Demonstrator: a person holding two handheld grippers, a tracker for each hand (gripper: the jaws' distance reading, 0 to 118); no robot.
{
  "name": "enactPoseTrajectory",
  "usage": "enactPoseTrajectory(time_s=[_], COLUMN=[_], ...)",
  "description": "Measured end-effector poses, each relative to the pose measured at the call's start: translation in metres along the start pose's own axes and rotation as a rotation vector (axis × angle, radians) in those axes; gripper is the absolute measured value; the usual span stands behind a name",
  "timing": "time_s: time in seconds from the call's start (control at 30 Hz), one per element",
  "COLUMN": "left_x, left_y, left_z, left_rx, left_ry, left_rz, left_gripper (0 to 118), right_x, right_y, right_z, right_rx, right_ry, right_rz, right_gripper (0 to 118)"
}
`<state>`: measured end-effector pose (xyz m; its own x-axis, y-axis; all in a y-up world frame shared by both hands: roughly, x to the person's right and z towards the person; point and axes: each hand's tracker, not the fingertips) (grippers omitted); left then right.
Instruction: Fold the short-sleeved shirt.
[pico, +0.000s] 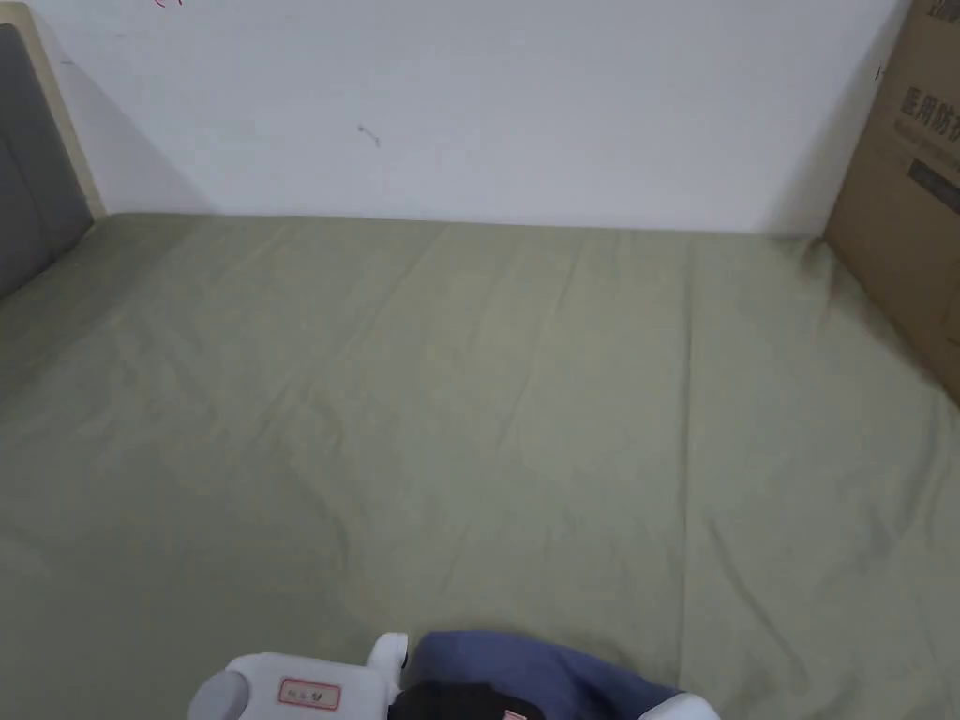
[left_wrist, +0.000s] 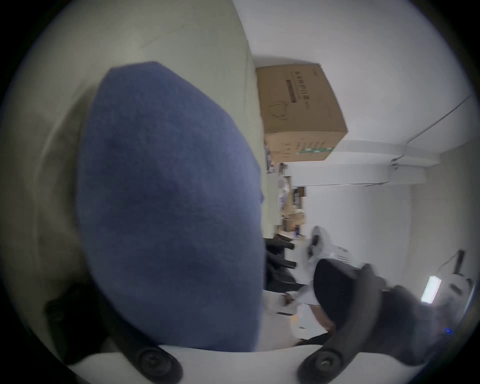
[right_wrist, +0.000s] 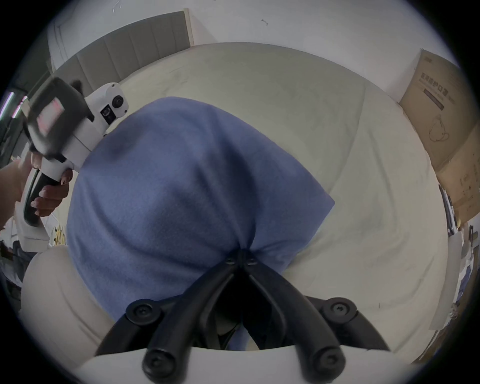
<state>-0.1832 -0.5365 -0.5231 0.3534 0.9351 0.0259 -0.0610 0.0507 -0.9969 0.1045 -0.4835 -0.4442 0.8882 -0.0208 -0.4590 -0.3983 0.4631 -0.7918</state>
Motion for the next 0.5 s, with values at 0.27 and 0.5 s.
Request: enactPoseTrajectory(time_s=[0.27, 0.5], left_x=[0.035, 0.049], left_y=[-0.010, 0.001], left_z=[0.020, 0.175], left_rx=[0.075, 0.190], left_ry=[0.261, 0.467], left_rz=[-0.149, -0.217], left_gripper=[22, 22], right_x=[0.000, -0.001], right_y=[-0.002, -0.007], right_z=[0.021, 0.056], right_rx=[0.085, 0.120], right_ry=[0.016, 0.004], right_rz=[-0.068, -0.135], right_gripper=[0, 0])
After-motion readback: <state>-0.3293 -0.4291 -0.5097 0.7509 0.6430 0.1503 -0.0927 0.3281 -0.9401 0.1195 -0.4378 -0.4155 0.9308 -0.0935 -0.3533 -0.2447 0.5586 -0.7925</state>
